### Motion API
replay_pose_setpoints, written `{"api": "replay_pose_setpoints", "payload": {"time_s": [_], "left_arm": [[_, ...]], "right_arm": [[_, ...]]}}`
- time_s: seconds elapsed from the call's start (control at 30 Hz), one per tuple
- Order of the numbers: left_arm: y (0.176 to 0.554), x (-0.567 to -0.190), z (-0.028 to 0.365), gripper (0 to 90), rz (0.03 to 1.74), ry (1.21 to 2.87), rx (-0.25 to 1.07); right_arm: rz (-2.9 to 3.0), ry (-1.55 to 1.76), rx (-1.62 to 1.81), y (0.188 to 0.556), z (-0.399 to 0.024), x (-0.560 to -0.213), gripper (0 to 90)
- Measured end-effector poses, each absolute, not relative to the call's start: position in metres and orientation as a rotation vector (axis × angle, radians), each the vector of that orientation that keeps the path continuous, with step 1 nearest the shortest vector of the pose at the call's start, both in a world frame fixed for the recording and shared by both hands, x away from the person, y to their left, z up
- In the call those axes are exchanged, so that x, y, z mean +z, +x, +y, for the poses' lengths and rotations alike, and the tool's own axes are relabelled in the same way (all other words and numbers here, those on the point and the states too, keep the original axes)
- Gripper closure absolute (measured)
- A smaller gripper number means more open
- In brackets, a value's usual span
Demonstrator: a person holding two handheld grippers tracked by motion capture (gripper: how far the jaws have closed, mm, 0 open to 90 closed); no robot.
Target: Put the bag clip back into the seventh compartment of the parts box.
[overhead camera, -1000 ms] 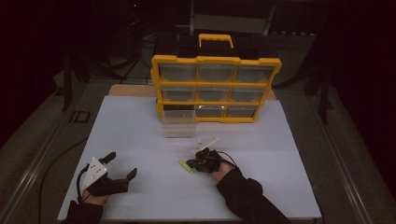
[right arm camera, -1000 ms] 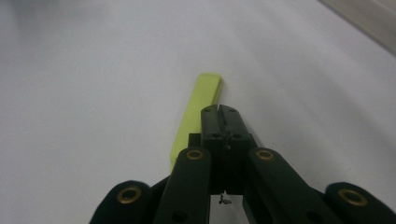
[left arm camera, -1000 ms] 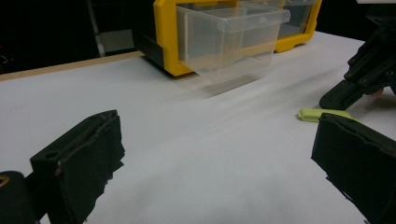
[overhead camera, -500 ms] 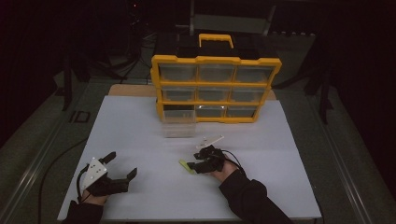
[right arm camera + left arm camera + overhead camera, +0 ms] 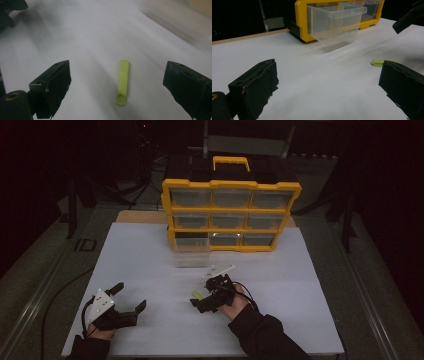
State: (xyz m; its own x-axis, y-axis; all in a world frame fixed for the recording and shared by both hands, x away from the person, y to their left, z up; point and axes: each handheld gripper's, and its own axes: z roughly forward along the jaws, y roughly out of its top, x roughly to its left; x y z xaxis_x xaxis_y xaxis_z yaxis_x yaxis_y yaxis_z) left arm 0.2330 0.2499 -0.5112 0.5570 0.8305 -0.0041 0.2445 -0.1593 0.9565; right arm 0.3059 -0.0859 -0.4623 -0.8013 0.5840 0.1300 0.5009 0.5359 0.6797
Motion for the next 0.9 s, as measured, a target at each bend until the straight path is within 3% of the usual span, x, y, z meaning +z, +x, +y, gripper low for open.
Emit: {"api": "replay_pose_setpoints", "payload": {"time_s": [0.2, 0.27, 0.6, 0.63, 0.9], "left_arm": [[0.233, -0.511, 0.25, 1.4, 0.905, 1.693, 0.668], [0.233, -0.511, 0.25, 1.4, 0.905, 1.693, 0.668], [0.233, -0.511, 0.25, 1.4, 0.904, 1.692, 0.666], [0.233, -0.511, 0.25, 1.4, 0.904, 1.692, 0.666], [0.233, -0.511, 0.25, 1.4, 0.904, 1.693, 0.662]], "right_arm": [[2.596, 0.938, 1.034, 0.307, -0.074, -0.457, 9.3], [2.642, 0.959, 1.004, 0.31, -0.072, -0.458, 14.1], [2.661, 0.985, 0.924, 0.318, -0.057, -0.472, 11.1], [2.673, 0.986, 0.908, 0.319, -0.054, -0.476, 17.8], [2.708, 0.97, 0.793, 0.325, -0.046, -0.49, 37.2]]}}
